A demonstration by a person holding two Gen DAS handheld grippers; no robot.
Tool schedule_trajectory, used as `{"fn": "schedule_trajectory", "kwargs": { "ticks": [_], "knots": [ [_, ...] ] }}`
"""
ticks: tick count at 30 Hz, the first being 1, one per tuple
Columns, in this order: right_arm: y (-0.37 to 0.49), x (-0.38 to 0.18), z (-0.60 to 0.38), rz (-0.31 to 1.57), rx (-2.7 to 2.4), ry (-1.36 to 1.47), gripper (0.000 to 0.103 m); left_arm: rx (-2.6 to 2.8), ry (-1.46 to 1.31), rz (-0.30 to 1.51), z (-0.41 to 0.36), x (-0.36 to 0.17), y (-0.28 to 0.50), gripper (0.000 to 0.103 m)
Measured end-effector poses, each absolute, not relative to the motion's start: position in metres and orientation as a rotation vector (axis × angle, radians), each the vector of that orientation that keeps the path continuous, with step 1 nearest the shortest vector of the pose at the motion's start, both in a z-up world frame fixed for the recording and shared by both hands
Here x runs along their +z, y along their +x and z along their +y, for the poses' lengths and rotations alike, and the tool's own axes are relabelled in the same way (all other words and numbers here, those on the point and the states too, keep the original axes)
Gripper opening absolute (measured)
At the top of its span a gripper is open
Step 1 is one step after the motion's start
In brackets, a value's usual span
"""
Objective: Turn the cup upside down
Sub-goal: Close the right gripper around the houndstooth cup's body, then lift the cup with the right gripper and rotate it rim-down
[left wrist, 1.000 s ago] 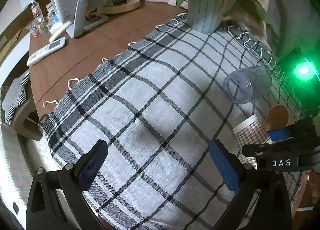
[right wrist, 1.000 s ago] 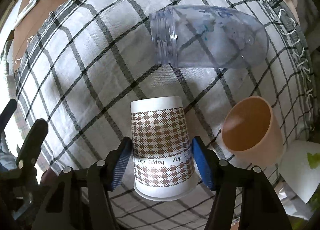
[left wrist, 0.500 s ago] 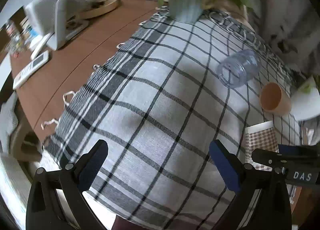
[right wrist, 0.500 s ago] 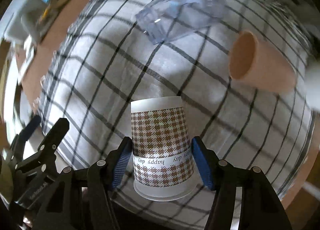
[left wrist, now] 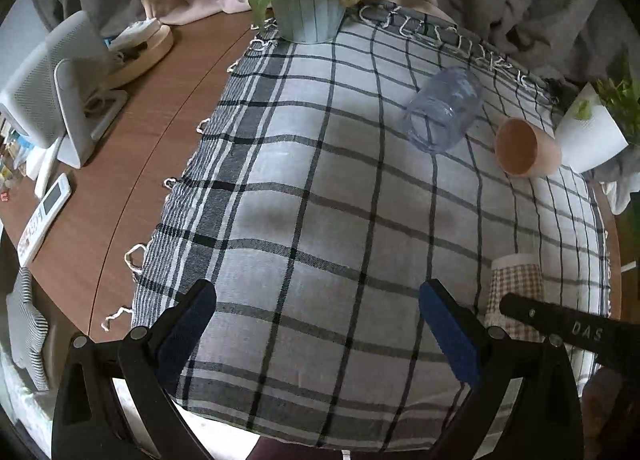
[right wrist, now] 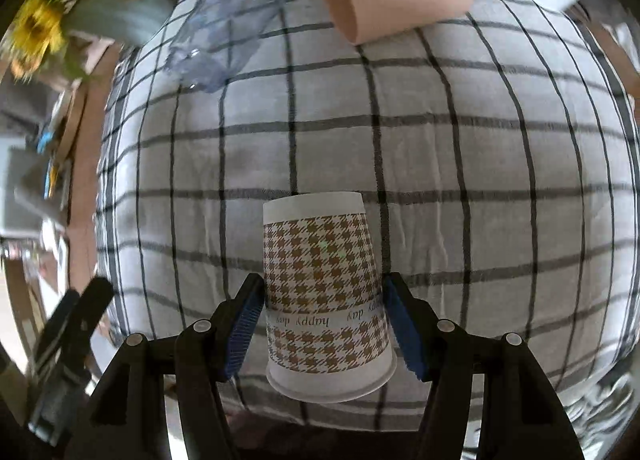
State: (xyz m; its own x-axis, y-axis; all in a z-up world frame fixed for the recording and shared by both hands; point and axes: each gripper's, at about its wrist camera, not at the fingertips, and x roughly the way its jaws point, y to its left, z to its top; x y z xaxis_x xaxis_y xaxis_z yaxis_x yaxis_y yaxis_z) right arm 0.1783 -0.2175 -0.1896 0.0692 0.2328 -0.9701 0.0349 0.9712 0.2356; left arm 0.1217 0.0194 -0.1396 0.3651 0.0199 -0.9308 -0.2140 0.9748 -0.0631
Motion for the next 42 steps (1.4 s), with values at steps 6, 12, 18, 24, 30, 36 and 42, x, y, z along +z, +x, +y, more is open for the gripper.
{"fn": "schedule_trajectory", "kwargs": {
  "ticks": [6, 12, 18, 24, 30, 36, 42],
  "knots": [
    [0.174, -0.187, -0.217, 1.449, 0.109, 0.235, 0.069, 0.123, -0.153, 1.189, 0.022, -0.141, 0.120, 0.103],
    [0.167, -0.166, -0.218, 1.369, 0.044, 0.233, 0.071, 0.074, -0.156, 1.183, 0.022, -0.138, 0.116, 0.103],
    [0.135, -0.128, -0.244, 1.250, -0.063, 0.222, 0.071, -0.012, -0.138, 1.179, -0.004, -0.127, 0.116, 0.100],
    [0.115, -0.105, -0.278, 1.170, -0.099, 0.240, 0.071, -0.107, -0.155, 1.248, -0.049, -0.127, 0.128, 0.099],
    [0.121, -0.108, -0.314, 1.170, -0.091, 0.297, 0.072, -0.133, -0.090, 1.379, -0.092, -0.140, 0.157, 0.086],
    [0.148, -0.116, -0.345, 1.195, -0.060, 0.376, 0.072, -0.166, -0.072, 1.554, -0.126, -0.151, 0.187, 0.074],
    [0.170, -0.116, -0.361, 1.201, 0.006, 0.408, 0.072, -0.154, 0.020, 1.665, -0.151, -0.157, 0.200, 0.071]
  ]
}}
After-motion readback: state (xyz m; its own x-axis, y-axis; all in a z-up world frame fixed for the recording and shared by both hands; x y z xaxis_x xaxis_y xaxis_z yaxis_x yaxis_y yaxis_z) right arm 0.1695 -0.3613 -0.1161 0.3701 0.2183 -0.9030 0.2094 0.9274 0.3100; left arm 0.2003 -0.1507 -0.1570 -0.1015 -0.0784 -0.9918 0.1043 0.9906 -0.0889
